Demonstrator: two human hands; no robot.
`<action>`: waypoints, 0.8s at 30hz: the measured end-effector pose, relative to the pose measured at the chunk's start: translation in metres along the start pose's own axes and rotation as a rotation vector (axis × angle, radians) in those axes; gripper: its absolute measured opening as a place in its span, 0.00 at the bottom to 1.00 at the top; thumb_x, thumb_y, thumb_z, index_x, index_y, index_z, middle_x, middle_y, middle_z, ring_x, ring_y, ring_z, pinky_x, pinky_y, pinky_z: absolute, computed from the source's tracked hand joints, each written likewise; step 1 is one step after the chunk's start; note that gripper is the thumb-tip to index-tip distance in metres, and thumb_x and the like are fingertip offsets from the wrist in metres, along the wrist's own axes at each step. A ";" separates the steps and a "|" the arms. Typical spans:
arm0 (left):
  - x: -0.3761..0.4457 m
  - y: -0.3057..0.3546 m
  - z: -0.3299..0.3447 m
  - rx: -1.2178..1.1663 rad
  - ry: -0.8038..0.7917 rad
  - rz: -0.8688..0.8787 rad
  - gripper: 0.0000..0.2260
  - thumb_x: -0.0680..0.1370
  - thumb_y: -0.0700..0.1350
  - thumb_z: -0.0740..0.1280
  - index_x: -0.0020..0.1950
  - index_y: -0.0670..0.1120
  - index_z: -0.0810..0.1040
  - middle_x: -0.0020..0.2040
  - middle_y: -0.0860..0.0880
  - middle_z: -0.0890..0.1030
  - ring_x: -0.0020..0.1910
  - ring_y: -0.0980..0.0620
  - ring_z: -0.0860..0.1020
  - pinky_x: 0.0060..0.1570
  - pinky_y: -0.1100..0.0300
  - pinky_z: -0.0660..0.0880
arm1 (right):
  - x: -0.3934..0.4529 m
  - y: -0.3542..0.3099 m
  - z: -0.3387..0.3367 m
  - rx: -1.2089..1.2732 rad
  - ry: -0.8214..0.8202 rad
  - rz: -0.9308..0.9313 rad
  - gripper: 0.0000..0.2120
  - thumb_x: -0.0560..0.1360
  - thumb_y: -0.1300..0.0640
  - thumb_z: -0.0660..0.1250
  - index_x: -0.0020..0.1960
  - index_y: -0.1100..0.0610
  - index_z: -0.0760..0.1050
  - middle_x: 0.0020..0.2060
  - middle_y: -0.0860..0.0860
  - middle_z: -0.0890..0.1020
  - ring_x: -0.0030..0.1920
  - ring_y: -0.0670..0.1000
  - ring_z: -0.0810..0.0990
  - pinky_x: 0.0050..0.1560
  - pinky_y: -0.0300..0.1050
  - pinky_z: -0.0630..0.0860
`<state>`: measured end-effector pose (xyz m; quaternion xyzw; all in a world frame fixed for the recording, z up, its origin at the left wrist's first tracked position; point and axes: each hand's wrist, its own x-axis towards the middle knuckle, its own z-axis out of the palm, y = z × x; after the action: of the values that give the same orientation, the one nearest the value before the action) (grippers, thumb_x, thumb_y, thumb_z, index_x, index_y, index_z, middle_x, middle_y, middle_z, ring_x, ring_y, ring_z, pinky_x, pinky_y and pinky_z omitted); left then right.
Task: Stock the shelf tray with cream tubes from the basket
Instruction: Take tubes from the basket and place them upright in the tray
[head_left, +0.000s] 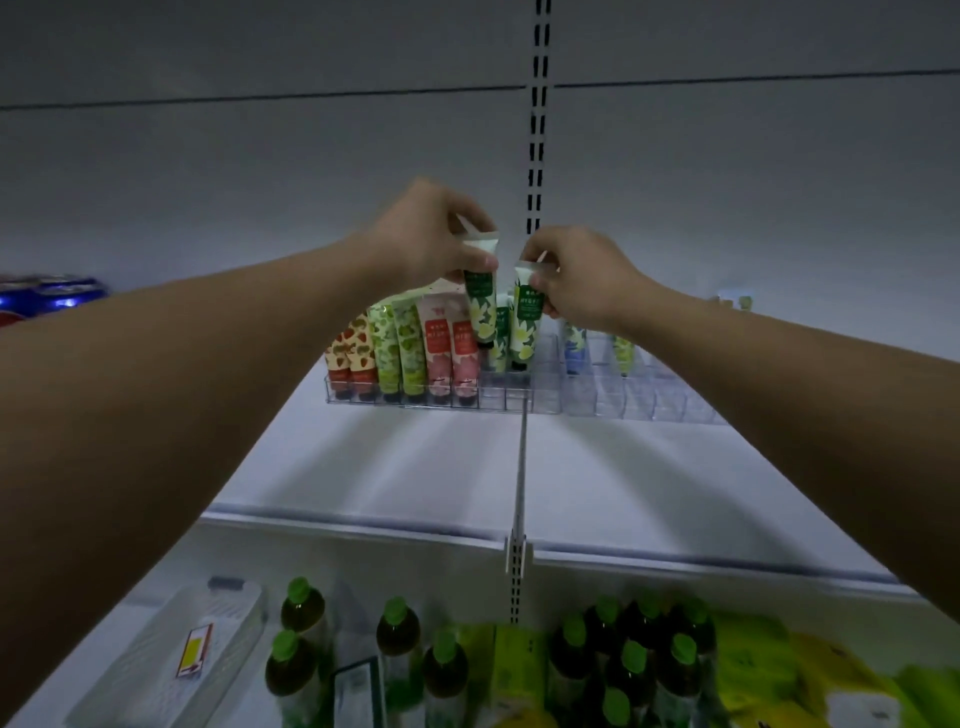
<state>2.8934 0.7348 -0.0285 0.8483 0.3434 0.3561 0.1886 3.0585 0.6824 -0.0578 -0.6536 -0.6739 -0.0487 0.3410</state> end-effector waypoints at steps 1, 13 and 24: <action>0.003 -0.001 0.002 -0.002 0.025 0.006 0.13 0.73 0.40 0.72 0.57 0.43 0.78 0.50 0.45 0.80 0.40 0.52 0.82 0.32 0.71 0.77 | 0.003 0.002 0.004 -0.020 0.000 -0.013 0.07 0.80 0.62 0.62 0.56 0.57 0.77 0.50 0.57 0.80 0.50 0.57 0.79 0.53 0.55 0.78; 0.019 -0.019 0.021 0.020 0.134 0.029 0.13 0.75 0.42 0.71 0.58 0.42 0.81 0.46 0.49 0.83 0.41 0.55 0.83 0.46 0.59 0.81 | 0.012 0.025 0.028 -0.028 -0.081 0.050 0.09 0.79 0.63 0.63 0.59 0.57 0.76 0.52 0.58 0.79 0.47 0.56 0.79 0.47 0.47 0.76; -0.005 0.014 0.010 0.083 0.255 0.008 0.09 0.77 0.40 0.69 0.57 0.41 0.81 0.47 0.44 0.83 0.42 0.51 0.83 0.48 0.53 0.81 | -0.033 0.013 0.032 -0.072 0.053 0.044 0.11 0.79 0.59 0.61 0.60 0.59 0.67 0.52 0.57 0.75 0.46 0.56 0.75 0.45 0.50 0.74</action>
<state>2.9048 0.7204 -0.0297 0.8046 0.3755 0.4475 0.1068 3.0546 0.6722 -0.1045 -0.6786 -0.6480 -0.0826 0.3359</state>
